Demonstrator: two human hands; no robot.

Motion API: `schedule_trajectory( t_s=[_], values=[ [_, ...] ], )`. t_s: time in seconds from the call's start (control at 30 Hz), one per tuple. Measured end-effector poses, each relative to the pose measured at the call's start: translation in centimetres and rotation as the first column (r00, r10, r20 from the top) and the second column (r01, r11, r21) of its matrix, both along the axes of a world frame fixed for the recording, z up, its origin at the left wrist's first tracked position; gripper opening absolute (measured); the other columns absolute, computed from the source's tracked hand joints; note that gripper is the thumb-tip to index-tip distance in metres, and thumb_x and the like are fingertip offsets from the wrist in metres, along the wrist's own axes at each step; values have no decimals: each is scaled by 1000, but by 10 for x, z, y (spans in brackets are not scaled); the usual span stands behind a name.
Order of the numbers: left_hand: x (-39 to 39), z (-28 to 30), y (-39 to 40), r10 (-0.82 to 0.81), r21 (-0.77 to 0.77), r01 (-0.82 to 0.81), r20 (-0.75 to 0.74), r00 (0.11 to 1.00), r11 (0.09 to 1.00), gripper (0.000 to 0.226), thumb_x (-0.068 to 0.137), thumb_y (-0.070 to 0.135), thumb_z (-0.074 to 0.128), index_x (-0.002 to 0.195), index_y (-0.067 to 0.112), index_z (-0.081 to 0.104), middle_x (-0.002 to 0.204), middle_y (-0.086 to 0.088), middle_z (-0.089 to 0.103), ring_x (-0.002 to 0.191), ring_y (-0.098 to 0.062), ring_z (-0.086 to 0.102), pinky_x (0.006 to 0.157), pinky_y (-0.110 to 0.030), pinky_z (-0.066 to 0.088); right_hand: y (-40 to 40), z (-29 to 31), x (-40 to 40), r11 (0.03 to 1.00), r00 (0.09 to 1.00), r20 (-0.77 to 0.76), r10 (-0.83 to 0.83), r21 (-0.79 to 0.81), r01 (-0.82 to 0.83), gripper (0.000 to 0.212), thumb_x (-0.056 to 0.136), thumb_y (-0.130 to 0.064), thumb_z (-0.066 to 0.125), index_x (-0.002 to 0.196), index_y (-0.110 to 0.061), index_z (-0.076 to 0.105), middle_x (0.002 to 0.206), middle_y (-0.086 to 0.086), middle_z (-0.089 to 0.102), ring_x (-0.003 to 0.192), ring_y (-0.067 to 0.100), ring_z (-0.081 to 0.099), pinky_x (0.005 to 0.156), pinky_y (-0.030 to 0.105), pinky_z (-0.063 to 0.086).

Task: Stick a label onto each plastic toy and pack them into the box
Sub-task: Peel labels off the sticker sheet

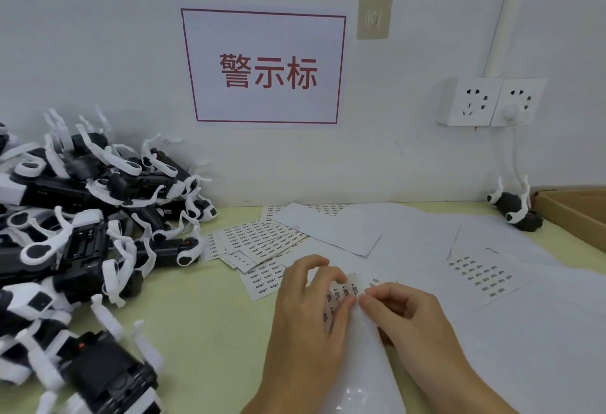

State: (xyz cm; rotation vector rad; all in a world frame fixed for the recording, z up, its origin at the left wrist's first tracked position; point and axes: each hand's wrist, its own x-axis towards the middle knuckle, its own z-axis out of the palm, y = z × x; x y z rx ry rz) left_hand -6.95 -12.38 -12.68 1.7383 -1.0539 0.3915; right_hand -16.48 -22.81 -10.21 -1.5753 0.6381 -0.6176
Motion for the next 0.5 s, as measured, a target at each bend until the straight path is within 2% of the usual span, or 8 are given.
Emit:
schedule_trajectory(
  t_s=[0.03, 0.1, 0.17, 0.33, 0.5],
  values=[
    [0, -1, 0, 17, 7, -17, 30, 999, 1000, 5, 89, 33, 60, 93, 32, 63, 118, 16, 49, 118, -3, 44, 92, -16, 39, 0, 0, 0, 1000, 1000, 0, -4, 5, 4, 17, 85, -15, 73, 74, -27, 77, 76, -1, 75, 75, 10, 71, 76, 29, 53],
    [0, -2, 0, 47, 8, -48, 98, 994, 999, 18, 89, 36, 55, 85, 25, 68, 111, 12, 53, 111, -5, 44, 93, -16, 35, 0, 0, -1, 1000, 1000, -2, -9, 16, 9, 16, 85, -16, 73, 75, -27, 78, 77, -2, 76, 77, 10, 72, 79, 30, 53],
    [-1, 0, -1, 65, 11, -67, 138, 988, 998, 20, 89, 35, 53, 83, 23, 69, 100, 12, 56, 101, -6, 46, 91, -14, 31, 0, 0, -1, 1000, 1000, 2, -9, 26, 9, 16, 85, -16, 73, 75, -27, 78, 77, -2, 76, 77, 9, 72, 78, 29, 52],
    [-1, 0, -2, 41, 13, -43, 137, 990, 999, 11, 88, 24, 64, 89, 17, 73, 89, 13, 61, 89, -3, 52, 78, -20, 43, 2, 2, -2, 1000, 1000, 17, 0, 12, 0, 21, 86, -13, 72, 72, -27, 80, 76, -3, 76, 76, 7, 72, 75, 24, 50],
    [0, -1, -2, 32, 23, -35, 114, 993, 999, 10, 85, 18, 67, 90, 15, 75, 88, 13, 62, 88, 0, 53, 74, -16, 46, 2, 0, -1, 999, 1000, 8, 17, -42, -17, 21, 87, -12, 71, 73, -25, 80, 77, -6, 77, 78, 6, 72, 74, 21, 50]
  ],
)
